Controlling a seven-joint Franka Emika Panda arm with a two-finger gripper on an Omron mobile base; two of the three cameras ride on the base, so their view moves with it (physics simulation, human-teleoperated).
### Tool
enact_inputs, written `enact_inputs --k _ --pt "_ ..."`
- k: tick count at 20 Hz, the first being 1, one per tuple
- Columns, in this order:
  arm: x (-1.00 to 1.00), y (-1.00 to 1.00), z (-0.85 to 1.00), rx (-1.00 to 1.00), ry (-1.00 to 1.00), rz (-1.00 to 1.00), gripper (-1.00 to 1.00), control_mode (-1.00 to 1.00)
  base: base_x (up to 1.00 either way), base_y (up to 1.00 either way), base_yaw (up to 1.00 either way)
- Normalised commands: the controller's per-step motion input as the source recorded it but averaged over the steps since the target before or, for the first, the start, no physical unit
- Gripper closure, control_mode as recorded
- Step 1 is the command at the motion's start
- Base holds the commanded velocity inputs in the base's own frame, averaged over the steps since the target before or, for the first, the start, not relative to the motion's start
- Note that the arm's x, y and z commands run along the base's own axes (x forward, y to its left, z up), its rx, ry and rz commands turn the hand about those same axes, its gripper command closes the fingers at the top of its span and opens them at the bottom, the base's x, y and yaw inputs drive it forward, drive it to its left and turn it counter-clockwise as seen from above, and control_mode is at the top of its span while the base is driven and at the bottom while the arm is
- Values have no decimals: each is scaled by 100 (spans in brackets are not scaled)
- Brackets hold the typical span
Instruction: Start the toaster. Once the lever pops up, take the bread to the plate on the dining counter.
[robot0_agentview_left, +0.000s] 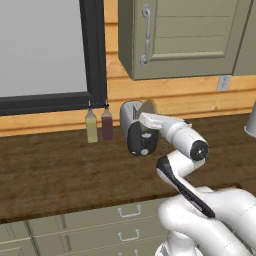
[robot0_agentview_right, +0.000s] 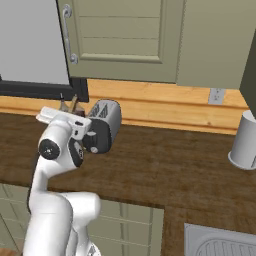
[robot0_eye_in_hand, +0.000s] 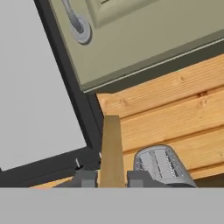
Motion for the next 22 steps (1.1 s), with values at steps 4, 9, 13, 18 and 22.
enact_inputs --k 4,9,13,18,22 --pt "-100 -5 50 -11 18 8 100 -100 0 0 0" --pt "-100 -5 14 -22 11 1 100 -100 0 0 0" --pt "-100 -4 -24 -25 1 0 100 -100 0 0 0" --pt "-54 -17 -63 -11 -4 -8 100 -100 0 0 0" --pt "-4 -13 -39 -3 -3 -10 100 -100 0 0 0"
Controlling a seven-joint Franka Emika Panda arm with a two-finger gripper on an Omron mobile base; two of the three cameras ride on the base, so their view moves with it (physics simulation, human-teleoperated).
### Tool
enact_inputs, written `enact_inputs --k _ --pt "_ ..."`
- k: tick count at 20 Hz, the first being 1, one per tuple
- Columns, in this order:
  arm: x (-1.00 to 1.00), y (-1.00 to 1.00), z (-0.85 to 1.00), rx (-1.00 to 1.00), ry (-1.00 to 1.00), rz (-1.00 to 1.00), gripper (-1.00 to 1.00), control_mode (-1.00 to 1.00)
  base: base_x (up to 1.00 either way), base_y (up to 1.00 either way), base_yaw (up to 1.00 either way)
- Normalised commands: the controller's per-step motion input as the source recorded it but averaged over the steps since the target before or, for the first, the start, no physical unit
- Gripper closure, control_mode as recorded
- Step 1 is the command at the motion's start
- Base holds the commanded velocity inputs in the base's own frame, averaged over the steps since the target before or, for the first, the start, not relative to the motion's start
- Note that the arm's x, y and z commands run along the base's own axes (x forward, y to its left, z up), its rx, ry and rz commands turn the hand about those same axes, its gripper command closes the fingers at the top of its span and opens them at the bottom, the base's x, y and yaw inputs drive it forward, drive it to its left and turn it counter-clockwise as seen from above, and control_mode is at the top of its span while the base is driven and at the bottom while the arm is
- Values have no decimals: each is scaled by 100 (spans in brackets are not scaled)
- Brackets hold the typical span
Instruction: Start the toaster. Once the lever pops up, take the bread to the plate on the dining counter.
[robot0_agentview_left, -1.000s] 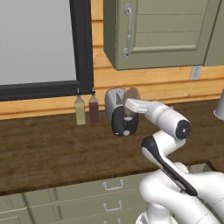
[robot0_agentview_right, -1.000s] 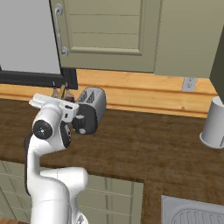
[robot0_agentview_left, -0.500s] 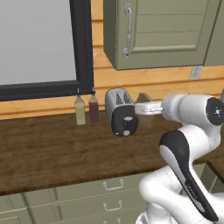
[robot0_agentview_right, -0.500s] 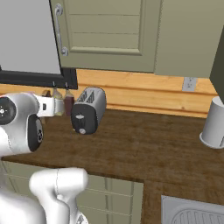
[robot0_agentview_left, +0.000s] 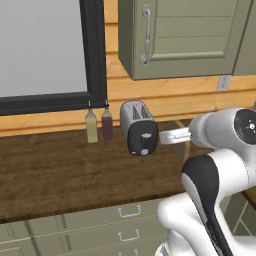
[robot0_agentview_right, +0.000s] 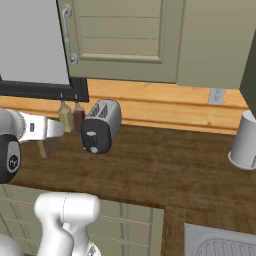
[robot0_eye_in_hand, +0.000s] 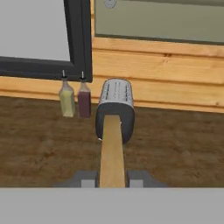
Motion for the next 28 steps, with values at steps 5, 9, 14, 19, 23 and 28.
enact_inputs --k 5,9,14,19,23,28 --pt "-8 -5 -7 0 -6 -6 100 100 -15 -2 -11" --pt "0 0 0 0 0 0 100 100 -37 -21 -43" --pt "0 0 0 0 0 0 100 100 -50 9 -52" --pt "0 0 0 0 0 0 100 100 -57 17 -60" --pt "0 0 0 0 0 0 100 100 -47 0 -69" --pt "0 0 0 0 0 0 100 100 -16 -4 -75"
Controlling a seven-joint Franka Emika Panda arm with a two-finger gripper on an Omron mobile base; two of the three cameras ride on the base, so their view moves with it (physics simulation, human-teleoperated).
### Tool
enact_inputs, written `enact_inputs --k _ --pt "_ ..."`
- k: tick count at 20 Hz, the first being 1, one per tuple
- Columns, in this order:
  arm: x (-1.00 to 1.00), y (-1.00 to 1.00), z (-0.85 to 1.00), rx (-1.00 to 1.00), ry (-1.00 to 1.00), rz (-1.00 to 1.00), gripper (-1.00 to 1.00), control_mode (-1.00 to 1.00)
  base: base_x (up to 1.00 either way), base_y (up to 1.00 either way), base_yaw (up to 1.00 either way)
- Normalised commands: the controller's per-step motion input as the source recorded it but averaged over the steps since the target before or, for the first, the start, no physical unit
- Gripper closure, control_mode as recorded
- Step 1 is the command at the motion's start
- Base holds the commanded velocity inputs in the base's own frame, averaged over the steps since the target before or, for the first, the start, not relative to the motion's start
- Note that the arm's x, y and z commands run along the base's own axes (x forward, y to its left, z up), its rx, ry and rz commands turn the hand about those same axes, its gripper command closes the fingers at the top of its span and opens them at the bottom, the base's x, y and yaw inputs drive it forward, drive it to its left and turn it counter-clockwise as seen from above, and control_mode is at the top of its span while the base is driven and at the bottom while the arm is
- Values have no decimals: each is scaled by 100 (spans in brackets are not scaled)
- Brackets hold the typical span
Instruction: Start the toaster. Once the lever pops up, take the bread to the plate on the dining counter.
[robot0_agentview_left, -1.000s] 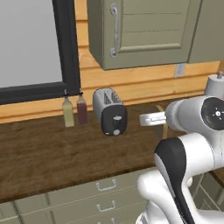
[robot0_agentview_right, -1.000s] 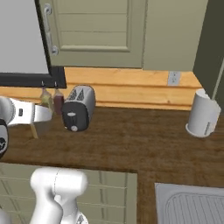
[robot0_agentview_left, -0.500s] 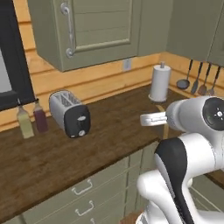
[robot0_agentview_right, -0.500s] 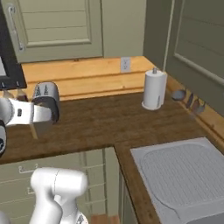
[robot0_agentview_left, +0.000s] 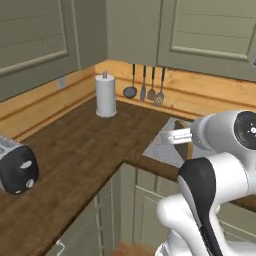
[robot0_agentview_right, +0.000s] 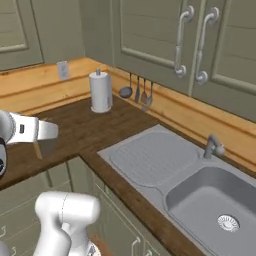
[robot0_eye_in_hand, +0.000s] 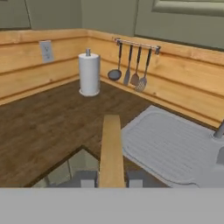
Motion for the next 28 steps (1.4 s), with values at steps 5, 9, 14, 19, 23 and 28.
enact_inputs --k 5,9,14,19,23,28 --pt "0 0 0 0 0 0 100 100 0 -2 -77" --pt "0 0 0 0 0 0 100 100 0 0 -79" --pt "0 0 0 0 0 0 100 100 0 -7 -77" --pt "0 0 0 0 0 0 100 100 12 -24 -75" --pt "0 0 0 0 0 0 100 100 19 -26 -76" --pt "0 0 0 0 0 0 100 100 27 -26 -78"
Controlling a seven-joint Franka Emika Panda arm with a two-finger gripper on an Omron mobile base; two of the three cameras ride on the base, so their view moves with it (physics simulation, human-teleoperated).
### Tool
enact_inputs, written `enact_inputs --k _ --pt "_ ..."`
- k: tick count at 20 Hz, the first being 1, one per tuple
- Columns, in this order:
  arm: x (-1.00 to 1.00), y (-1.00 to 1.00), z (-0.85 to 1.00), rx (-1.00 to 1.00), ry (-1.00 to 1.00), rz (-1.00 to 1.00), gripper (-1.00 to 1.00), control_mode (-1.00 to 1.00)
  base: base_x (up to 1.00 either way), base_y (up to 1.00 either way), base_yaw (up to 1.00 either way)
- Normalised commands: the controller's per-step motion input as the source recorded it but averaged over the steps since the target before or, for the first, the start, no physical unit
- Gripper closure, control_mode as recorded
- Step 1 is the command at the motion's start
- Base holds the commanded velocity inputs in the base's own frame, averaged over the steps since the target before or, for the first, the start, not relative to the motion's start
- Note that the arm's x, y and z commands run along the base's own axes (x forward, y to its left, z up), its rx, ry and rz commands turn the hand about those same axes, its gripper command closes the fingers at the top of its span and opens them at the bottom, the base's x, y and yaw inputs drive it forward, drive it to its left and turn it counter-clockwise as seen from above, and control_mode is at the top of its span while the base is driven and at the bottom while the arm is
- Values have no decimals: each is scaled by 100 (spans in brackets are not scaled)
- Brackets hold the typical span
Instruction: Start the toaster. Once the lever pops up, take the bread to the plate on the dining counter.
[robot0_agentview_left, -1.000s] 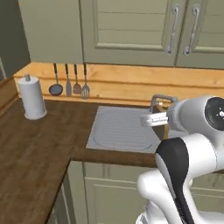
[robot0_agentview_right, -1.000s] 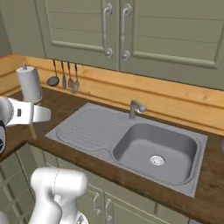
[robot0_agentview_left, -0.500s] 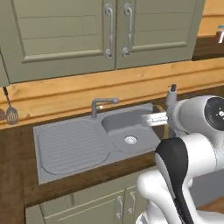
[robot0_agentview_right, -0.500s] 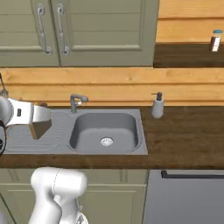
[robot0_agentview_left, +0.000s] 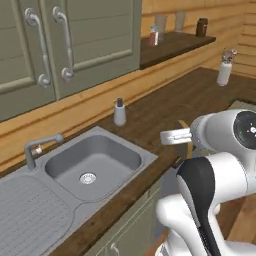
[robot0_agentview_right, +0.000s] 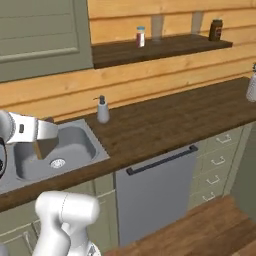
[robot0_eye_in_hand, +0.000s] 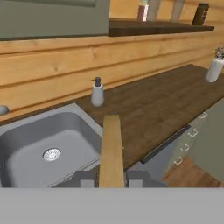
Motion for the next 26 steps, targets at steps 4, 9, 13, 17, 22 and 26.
enact_inputs --k 4,9,13,17,22,26 --pt "0 0 0 0 0 0 100 100 32 -42 -72" --pt "0 0 0 0 0 0 100 100 45 -80 -63" --pt "0 0 0 0 0 0 100 100 55 -100 -53" --pt "0 0 0 0 0 0 100 100 63 -82 -45" --pt "0 0 0 0 0 0 100 100 67 -19 -36" --pt "0 0 0 0 0 0 100 100 70 0 -34"
